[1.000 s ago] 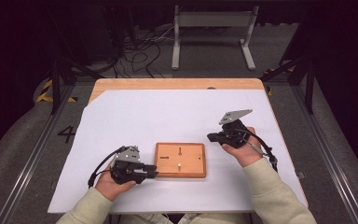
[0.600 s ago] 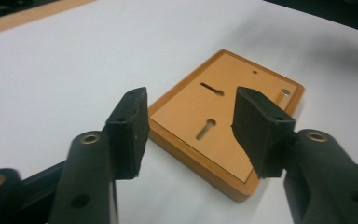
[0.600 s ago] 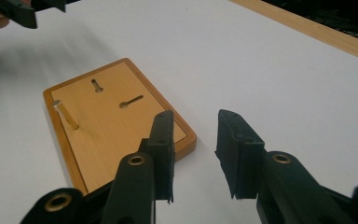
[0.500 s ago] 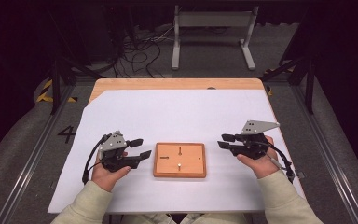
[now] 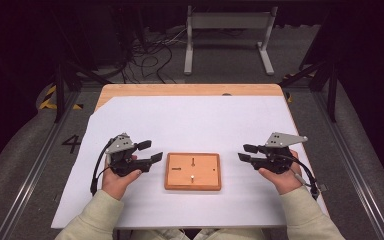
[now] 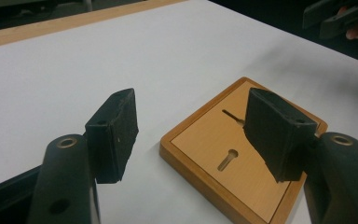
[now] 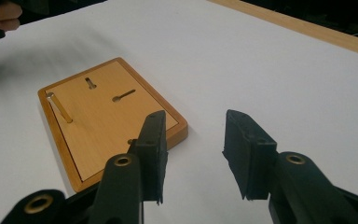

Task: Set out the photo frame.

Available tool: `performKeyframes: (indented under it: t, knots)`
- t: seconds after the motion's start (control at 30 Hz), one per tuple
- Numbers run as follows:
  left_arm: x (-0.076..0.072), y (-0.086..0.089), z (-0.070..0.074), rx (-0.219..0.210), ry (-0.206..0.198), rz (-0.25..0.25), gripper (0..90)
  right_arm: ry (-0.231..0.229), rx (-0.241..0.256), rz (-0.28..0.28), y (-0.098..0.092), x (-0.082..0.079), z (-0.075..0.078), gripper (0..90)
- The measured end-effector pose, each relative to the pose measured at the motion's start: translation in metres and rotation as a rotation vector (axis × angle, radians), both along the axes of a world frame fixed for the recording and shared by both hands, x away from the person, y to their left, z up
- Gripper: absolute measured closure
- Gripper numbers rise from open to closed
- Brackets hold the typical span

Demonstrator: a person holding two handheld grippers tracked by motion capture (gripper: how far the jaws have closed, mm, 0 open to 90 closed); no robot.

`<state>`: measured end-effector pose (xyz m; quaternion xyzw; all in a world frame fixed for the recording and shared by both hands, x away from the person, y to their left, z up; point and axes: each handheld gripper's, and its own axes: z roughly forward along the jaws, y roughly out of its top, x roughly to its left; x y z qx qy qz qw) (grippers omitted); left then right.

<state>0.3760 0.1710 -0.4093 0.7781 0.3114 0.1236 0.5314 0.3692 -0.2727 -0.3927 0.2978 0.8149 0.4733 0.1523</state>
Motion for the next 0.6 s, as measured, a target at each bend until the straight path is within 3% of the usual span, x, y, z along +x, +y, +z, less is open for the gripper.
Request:
performKeyframes:
  t: [0.2, 0.37, 0.53, 0.6]
  knots:
    - [-0.004, -0.014, 0.003, -0.016, 0.007, -0.050, 32.8, 0.008, 0.001, -0.002, 0.001, 0.001, -0.004, 59.4]
    - [-0.006, -0.029, 0.001, -0.003, 0.004, -0.100, 31.4, 0.003, 0.004, -0.007, 0.001, 0.001, -0.003, 59.5]
    - [-0.002, -0.042, -0.005, -0.018, 0.038, -0.147, 32.1, 0.012, 0.000, -0.003, 0.001, 0.002, -0.005, 60.3]
    - [-0.003, -0.048, -0.008, -0.006, 0.043, -0.175, 32.1, 0.017, -0.001, -0.006, 0.001, 0.002, -0.006, 60.8]
